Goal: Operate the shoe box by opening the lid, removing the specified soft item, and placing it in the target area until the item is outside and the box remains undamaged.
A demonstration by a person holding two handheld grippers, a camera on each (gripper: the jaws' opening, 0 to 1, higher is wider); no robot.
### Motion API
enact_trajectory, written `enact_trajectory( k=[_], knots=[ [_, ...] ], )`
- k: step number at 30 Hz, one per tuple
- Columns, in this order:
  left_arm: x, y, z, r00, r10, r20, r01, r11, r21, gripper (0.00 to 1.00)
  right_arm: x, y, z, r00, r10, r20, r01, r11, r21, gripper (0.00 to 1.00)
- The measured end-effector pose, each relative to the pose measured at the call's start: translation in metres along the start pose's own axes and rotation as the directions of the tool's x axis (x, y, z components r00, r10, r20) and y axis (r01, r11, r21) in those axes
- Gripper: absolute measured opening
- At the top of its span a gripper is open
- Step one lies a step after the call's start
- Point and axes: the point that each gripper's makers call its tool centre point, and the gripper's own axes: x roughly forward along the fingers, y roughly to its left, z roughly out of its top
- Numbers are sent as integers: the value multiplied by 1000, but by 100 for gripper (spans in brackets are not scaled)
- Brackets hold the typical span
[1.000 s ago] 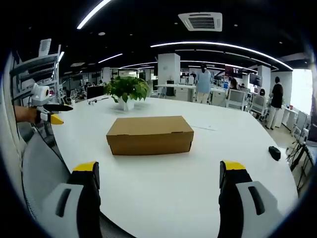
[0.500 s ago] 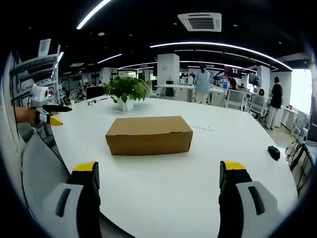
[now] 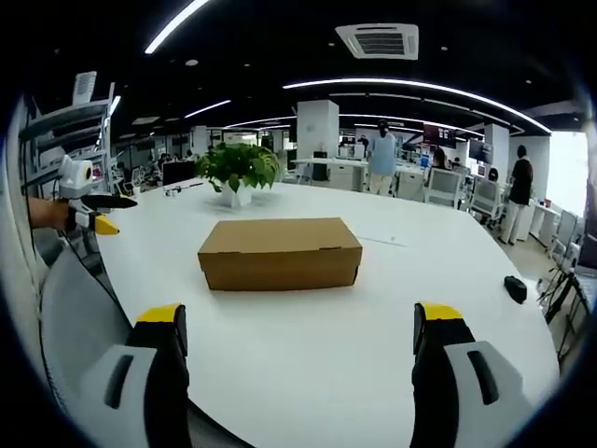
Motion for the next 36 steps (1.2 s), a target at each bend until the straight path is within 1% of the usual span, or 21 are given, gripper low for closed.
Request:
enact_trajectory(
  k=[16, 25, 28, 36],
  knots=[
    [2, -4, -1, 1000, -6, -8, 6, 1000, 8, 100, -1, 0, -1, 1000, 6, -10, -6, 1000, -12, 96],
    [1, -4, -2, 1000, -5, -6, 5, 1000, 9, 100, -2, 1, 1, 1000, 11, 6, -11, 1000, -25, 96],
    [2, -4, -1, 1000, -4, -7, 4, 1000, 12, 100, -1, 1, 0, 1000, 16, 0, -16, 1000, -23, 96],
    [5, -10, 0, 1000, -19, -5, 19, 1000, 10, 100, -1, 0, -1, 1000, 19, -3, -19, 1000, -24, 96]
  ],
)
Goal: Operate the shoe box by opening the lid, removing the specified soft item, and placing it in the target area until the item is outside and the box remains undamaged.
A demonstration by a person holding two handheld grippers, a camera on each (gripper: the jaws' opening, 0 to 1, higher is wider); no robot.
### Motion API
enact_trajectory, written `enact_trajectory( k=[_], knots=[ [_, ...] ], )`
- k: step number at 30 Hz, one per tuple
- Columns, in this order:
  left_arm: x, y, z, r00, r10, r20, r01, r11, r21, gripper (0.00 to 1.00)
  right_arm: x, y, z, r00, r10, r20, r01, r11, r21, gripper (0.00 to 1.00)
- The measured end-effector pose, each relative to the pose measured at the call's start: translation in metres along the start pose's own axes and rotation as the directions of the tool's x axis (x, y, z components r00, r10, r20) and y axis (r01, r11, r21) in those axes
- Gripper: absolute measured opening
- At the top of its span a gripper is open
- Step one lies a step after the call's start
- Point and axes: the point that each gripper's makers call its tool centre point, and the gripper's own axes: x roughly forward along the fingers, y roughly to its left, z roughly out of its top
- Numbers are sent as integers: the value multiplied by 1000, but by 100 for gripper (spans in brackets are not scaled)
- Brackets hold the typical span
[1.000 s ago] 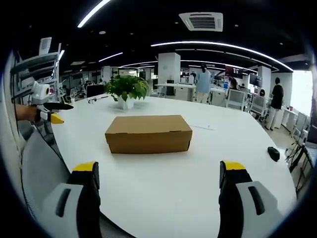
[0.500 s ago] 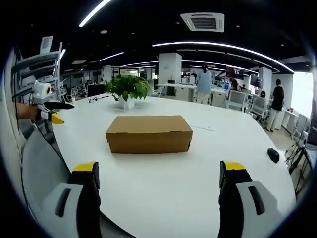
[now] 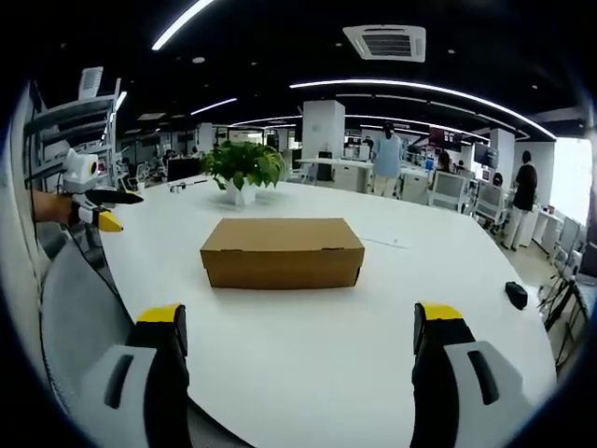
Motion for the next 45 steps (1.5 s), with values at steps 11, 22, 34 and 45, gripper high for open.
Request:
enact_trajectory(
  k=[11, 22, 34, 45],
  knots=[
    [4, -4, 1, 1000, -12, -2, 12, 1000, 1, 100, 0, -2, -2, 1000, 5, -6, -5, 1000, -1, 96],
    [14, -5, 0, 1000, 6, -17, -6, 1000, 11, 100, 3, -6, -1, 999, 45, -25, -45, 999, -17, 96],
    [29, -9, -5, 999, 13, -42, -12, 1000, 18, 99, 20, -15, 0, 988, 141, -68, -146, 987, -71, 96],
    [48, -2, -3, 996, 50, -69, -49, 999, 18, 93, 50, -33, 4, 963, 242, -119, -255, 961, -104, 96]
  ],
)
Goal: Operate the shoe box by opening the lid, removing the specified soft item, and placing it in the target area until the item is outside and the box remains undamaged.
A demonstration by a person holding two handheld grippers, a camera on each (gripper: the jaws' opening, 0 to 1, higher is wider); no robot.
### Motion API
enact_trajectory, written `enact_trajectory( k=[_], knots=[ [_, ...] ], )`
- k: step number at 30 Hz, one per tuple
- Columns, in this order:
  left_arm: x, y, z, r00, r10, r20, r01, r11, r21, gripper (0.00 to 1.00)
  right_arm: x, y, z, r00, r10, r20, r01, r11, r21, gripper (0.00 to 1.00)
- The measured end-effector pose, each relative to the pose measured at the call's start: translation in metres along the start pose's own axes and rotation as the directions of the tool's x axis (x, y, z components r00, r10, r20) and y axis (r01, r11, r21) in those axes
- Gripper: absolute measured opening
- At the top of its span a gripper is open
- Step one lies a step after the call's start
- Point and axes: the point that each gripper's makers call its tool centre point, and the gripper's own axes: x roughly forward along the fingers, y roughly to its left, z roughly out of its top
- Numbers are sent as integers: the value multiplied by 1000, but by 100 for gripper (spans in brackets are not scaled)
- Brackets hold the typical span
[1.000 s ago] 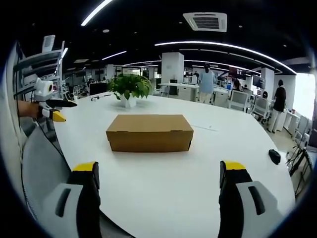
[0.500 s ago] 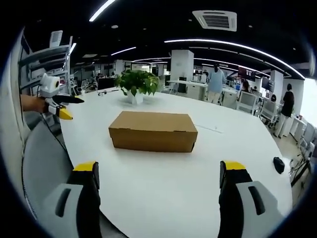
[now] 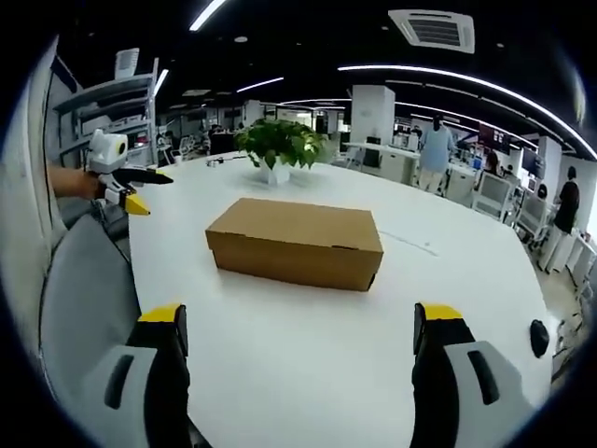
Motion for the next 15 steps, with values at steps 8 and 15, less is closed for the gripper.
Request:
enact_trajectory(
  k=[8, 15],
  knots=[
    [18, 4, 7, 999, 33, 5, -33, 999, 1, 88, 23, -29, 6, 998, 58, -9, -58, 998, -34, 91],
    [35, -3, 6, 998, 55, -2, -55, 998, -8, 87, 44, -48, 10, 994, 107, -24, -109, 991, -79, 86]
  ],
)
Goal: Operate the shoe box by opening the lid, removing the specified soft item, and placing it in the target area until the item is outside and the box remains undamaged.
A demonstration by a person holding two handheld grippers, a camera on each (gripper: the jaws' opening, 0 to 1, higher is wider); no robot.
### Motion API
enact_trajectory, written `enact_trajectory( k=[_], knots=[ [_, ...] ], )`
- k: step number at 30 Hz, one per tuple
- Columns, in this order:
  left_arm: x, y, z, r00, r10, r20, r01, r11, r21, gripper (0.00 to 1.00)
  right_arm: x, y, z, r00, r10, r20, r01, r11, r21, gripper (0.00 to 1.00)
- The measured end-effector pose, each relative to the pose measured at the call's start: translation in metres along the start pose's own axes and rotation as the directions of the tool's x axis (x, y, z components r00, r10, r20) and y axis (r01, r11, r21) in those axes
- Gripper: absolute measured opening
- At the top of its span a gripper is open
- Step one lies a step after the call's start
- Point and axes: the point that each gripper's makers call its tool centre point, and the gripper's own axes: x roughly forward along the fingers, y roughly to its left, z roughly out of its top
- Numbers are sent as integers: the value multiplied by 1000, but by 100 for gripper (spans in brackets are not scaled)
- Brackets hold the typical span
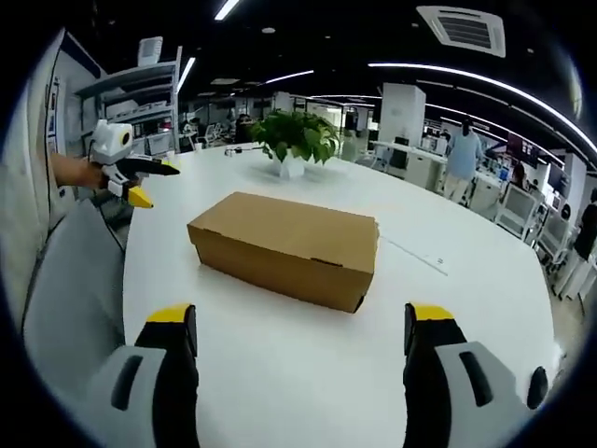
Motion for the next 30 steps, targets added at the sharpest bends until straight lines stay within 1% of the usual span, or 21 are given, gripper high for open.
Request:
enact_trajectory(
  k=[2, 9, 11, 15, 18, 21, 24, 26, 30],
  knots=[
    [4, -2, 0, 1000, 13, 2, -13, 1000, -5, 86, 4, -3, 0, 1000, 17, -5, -17, 1000, -11, 84],
    [18, -15, -5, 999, 49, -18, -49, 999, -19, 82, 24, -19, -2, 996, 85, -35, -86, 995, -55, 78],
    [22, -19, -9, 998, 58, -29, -59, 998, -23, 81, 29, -26, -4, 994, 94, -51, -99, 990, -103, 74],
    [30, -28, -17, 996, 72, -48, -73, 997, -27, 80, 39, -35, -5, 992, 112, -56, -118, 986, -114, 71],
    [36, -33, -21, 996, 79, -52, -80, 996, -36, 78, 46, -41, -6, 991, 120, -61, -127, 985, -114, 69],
    [43, -36, -26, 994, 95, -60, -98, 995, -35, 77, 53, -46, -9, 987, 141, -72, -150, 980, -131, 66],
    [49, -36, -27, 991, 119, -58, -121, 992, -38, 72, 60, -50, -8, 988, 139, -71, -147, 980, -135, 61],
    [53, -36, -28, 989, 132, -60, -135, 990, -47, 71, 66, -53, -9, 987, 139, -75, -148, 980, -135, 57],
    [61, -36, -27, 986, 156, -57, -159, 986, -44, 70, 78, -53, -12, 983, 160, -89, -172, 976, -136, 55]
  ],
)
